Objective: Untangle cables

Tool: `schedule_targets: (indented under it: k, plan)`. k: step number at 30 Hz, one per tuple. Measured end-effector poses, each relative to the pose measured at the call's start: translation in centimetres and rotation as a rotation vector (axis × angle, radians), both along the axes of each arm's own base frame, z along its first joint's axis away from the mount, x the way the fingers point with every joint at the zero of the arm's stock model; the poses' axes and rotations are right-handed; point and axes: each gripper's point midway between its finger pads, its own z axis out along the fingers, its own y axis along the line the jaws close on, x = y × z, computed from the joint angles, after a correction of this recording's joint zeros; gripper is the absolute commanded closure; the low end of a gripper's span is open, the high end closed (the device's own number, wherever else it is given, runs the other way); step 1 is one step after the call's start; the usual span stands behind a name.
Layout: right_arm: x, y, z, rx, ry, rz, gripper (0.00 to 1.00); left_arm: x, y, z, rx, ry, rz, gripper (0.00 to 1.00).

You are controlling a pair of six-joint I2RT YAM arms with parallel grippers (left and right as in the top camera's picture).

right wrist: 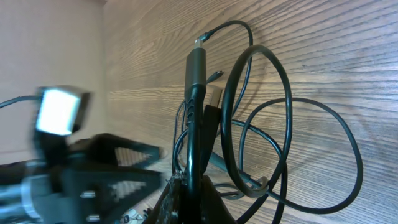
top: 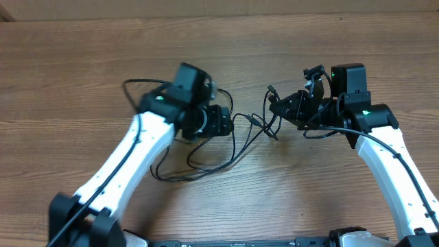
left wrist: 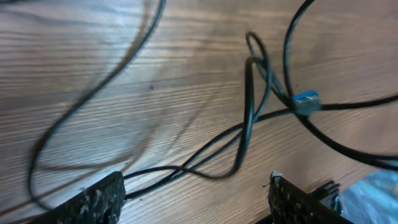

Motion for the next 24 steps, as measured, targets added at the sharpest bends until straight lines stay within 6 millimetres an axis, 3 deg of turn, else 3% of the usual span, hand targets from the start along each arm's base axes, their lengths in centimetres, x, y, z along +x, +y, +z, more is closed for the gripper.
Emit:
schedule_targets:
  k: [1, 4, 5, 9, 14, 18, 19, 20, 21, 22, 24]
  plan:
    - [0.0, 0.0, 0.0, 0.001, -0.001, 0.002, 0.96, 0.0, -0.6, -0.7, 0.003, 0.012, -0.004, 0.37]
    - [0.0, 0.0, 0.0, 0.002, -0.001, 0.003, 0.95, 0.3, -2.5, -2.5, 0.0, 0.03, -0.017, 0.85]
    - [0.0, 0.0, 0.0, 0.002, -0.003, 0.005, 0.92, 0.4, -3.0, -2.8, -0.002, 0.03, -0.023, 0.96]
    - [-0.1, -0.1, -0.2, -0.011, 0.005, -0.001, 0.88, 0.1, -4.4, -4.5, 0.007, 0.054, -0.05, 0.96]
    - [-0.3, -1.5, -1.8, -0.094, 0.067, -0.07, 0.78, 0.2, -4.2, -5.1, 0.039, 0.044, -0.057, 0.96]
    - [-0.7, -3.1, -3.3, -0.175, 0.152, -0.166, 0.48, 0.2, -2.7, -5.1, 0.088, 0.04, -0.052, 0.96]
    - [-0.8, -3.6, -3.7, -0.2, 0.161, -0.185, 0.37, 0.4, -2.1, -4.5, 0.098, 0.026, -0.045, 0.96]
    - [-0.8, -3.8, -3.8, -0.208, 0.173, -0.201, 0.17, 0.6, -1.8, -4.0, 0.1, 0.013, -0.04, 0.96]
    - [-0.8, -4.0, -4.0, -0.218, 0.178, -0.212, 0.05, 1.0, -1.5, -3.0, 0.095, -0.02, -0.033, 0.96]
    - [-0.7, -4.2, -4.2, -0.226, 0.183, -0.223, 0.0, 1.5, -1.2, -1.8, 0.087, -0.055, -0.029, 0.96]
    - [-0.6, -4.4, -4.5, -0.239, 0.193, -0.234, 0.0, 2.1, -0.8, 0.8, 0.065, -0.132, -0.018, 0.96]
